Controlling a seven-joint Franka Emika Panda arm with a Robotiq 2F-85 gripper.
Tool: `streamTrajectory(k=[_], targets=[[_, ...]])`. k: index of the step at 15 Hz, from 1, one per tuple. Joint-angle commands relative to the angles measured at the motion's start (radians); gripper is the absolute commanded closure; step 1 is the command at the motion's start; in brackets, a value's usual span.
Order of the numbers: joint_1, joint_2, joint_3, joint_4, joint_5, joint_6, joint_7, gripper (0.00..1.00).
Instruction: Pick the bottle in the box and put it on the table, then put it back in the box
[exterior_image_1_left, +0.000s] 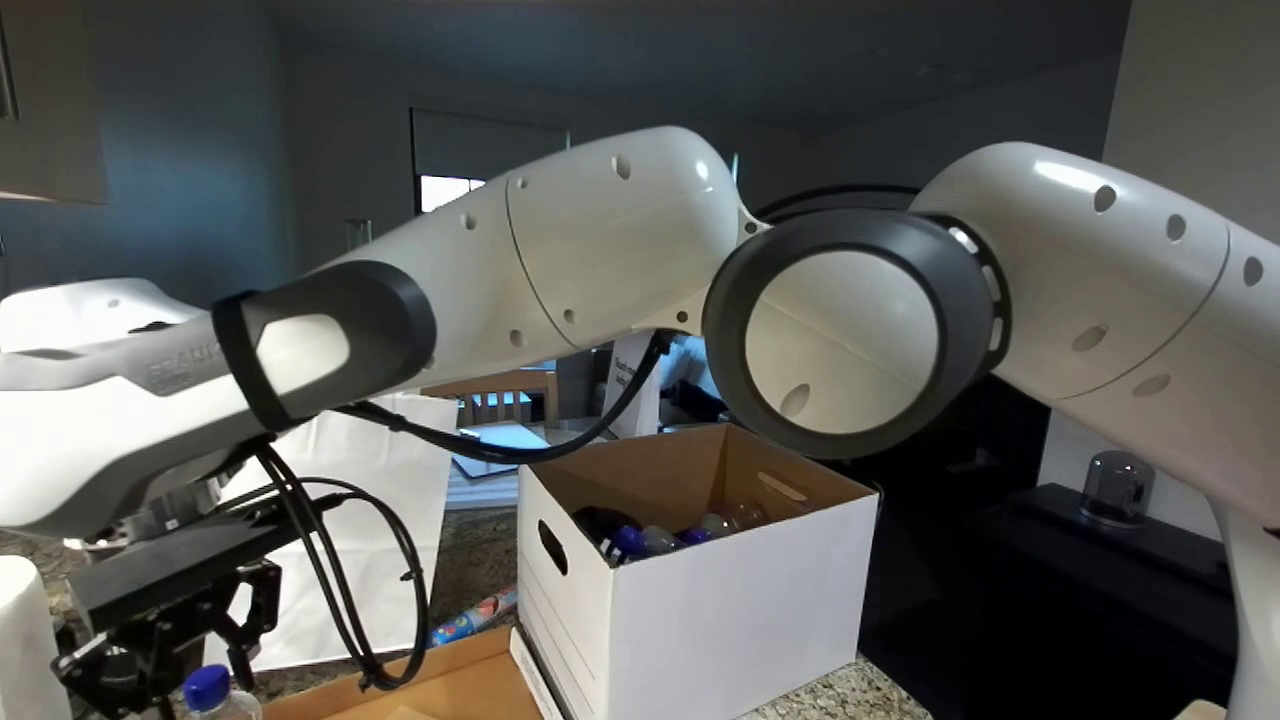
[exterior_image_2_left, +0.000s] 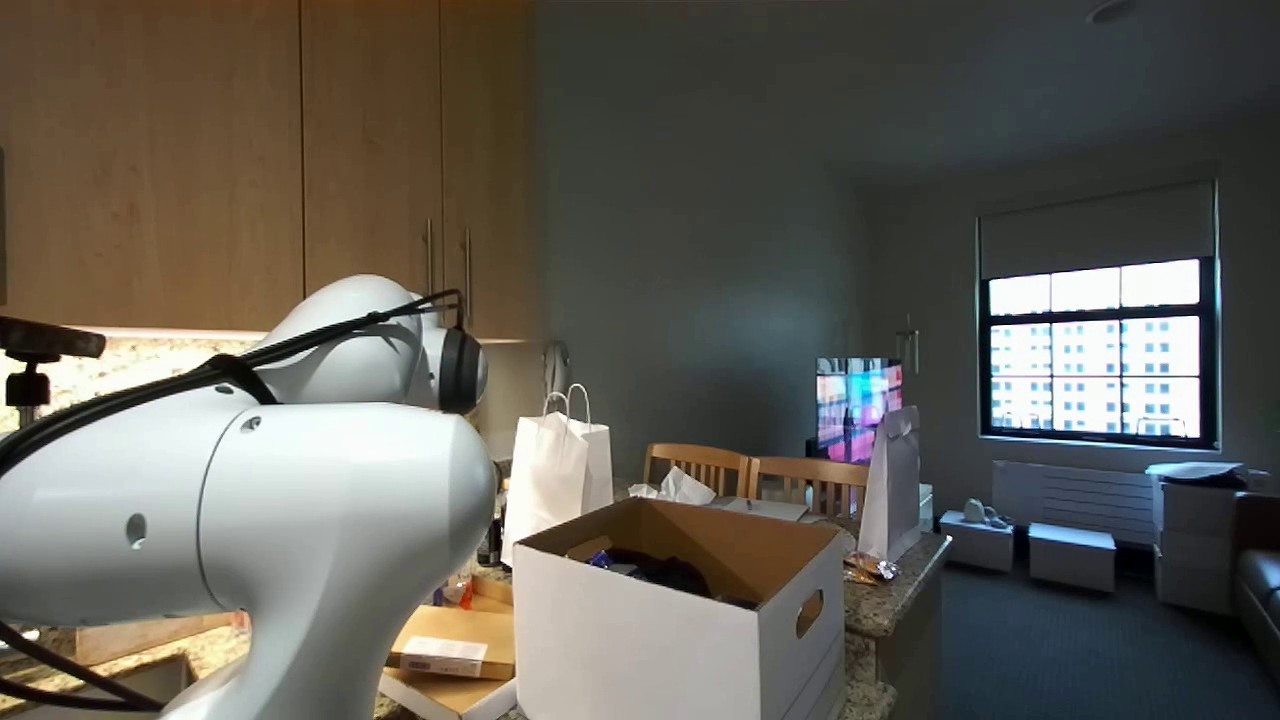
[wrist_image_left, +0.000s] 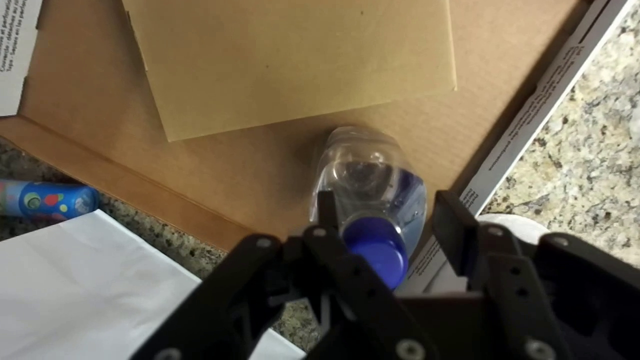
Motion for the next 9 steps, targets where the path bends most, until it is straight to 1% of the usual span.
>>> streamTrajectory(k=[1,3,5,9], targets=[[0.010,0.033,-0.009,0.049,-0.007,-0.001,0.016,0.77],[0.012,0.038,-0.008,0.059,-0.008,-0.007,0.010,0.90],[0.016,0.038,-0.008,0.069,-0.010,-0.017,0.007,0.87],[0.023,0.027,-0.015,0.072,-0.014,-0.031,0.010,0.87]])
